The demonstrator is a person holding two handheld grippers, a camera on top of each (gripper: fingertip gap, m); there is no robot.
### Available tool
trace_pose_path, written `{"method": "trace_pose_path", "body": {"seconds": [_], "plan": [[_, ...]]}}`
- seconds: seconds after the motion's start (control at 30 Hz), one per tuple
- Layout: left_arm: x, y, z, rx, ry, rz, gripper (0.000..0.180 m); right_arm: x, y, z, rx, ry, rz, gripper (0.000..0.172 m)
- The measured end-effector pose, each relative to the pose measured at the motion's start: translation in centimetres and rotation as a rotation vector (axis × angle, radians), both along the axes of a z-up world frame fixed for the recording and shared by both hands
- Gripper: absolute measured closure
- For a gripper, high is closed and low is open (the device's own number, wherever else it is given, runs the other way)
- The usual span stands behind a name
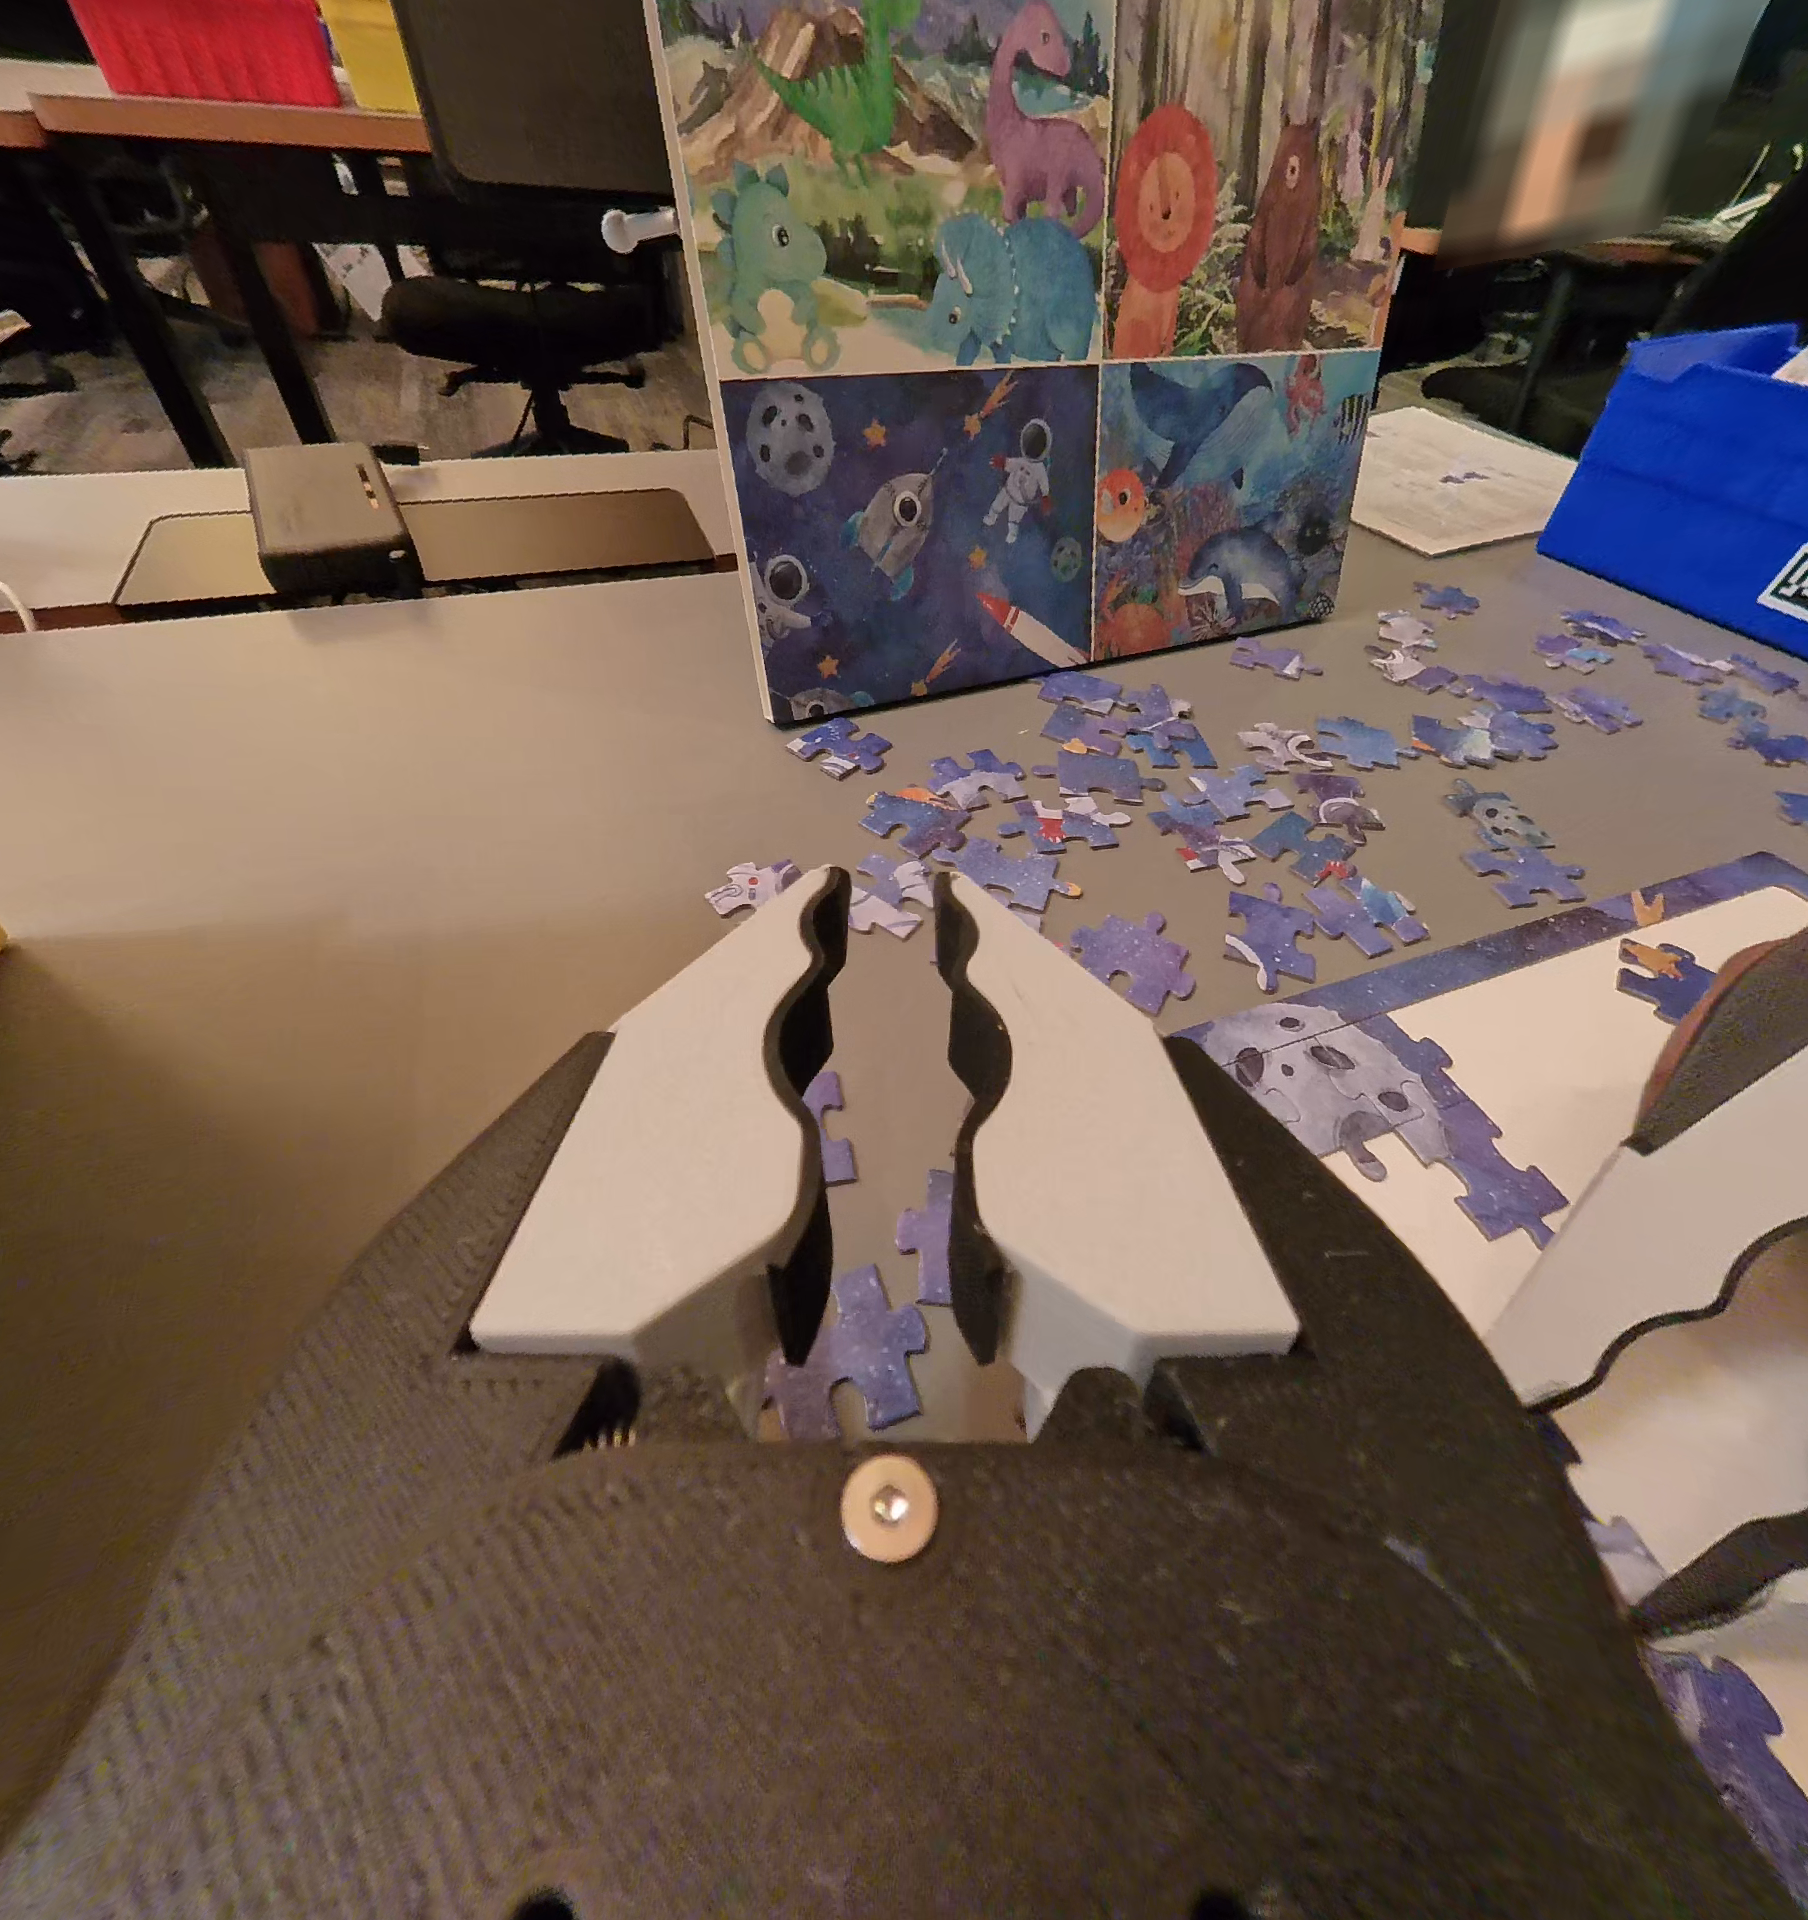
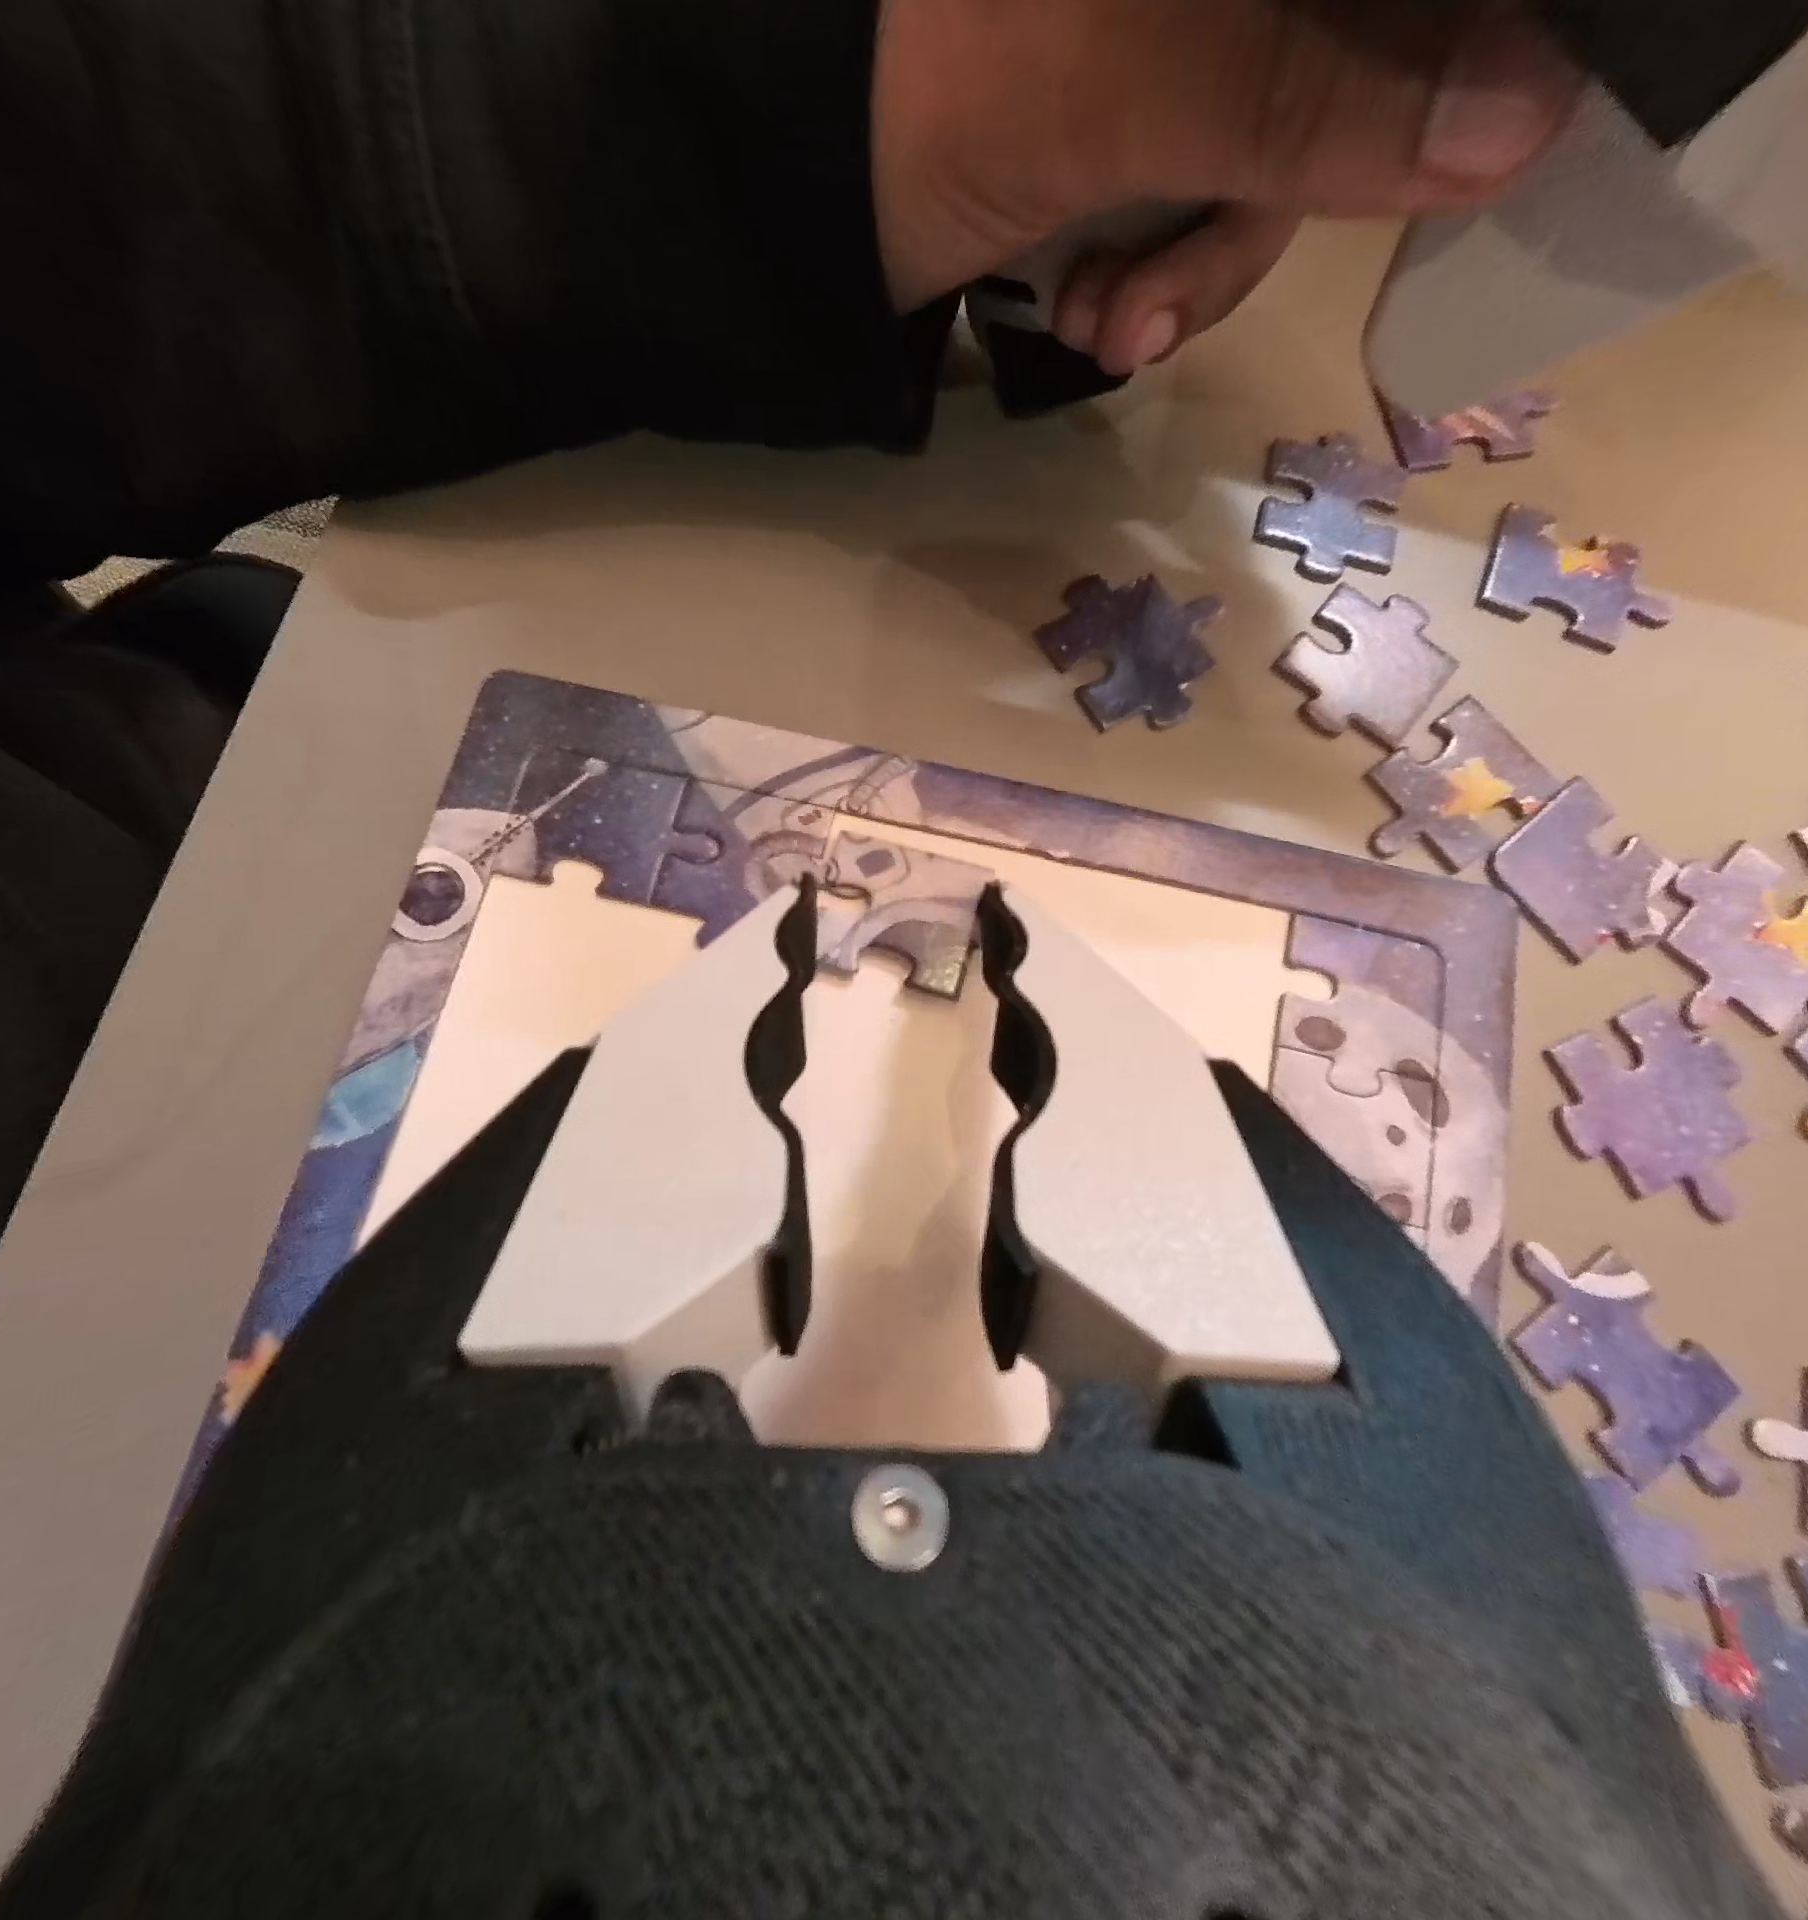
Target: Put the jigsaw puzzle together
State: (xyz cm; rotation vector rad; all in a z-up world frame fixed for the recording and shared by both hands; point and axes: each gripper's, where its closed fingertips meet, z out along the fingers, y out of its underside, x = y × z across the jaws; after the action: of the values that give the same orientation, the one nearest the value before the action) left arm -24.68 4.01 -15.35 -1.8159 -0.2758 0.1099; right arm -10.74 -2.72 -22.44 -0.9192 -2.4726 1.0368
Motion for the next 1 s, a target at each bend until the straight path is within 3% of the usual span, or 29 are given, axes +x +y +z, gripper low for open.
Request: {"method": "trace_pose_path", "body": {"seconds": [1.0], "plan": [[0.0, 0.0, 0.0, -0.001, 0.0, -0.001, 0.166, 0.9, -1.4, 0.4, -0.097, -0.055, 0.047, 0.129]]}}
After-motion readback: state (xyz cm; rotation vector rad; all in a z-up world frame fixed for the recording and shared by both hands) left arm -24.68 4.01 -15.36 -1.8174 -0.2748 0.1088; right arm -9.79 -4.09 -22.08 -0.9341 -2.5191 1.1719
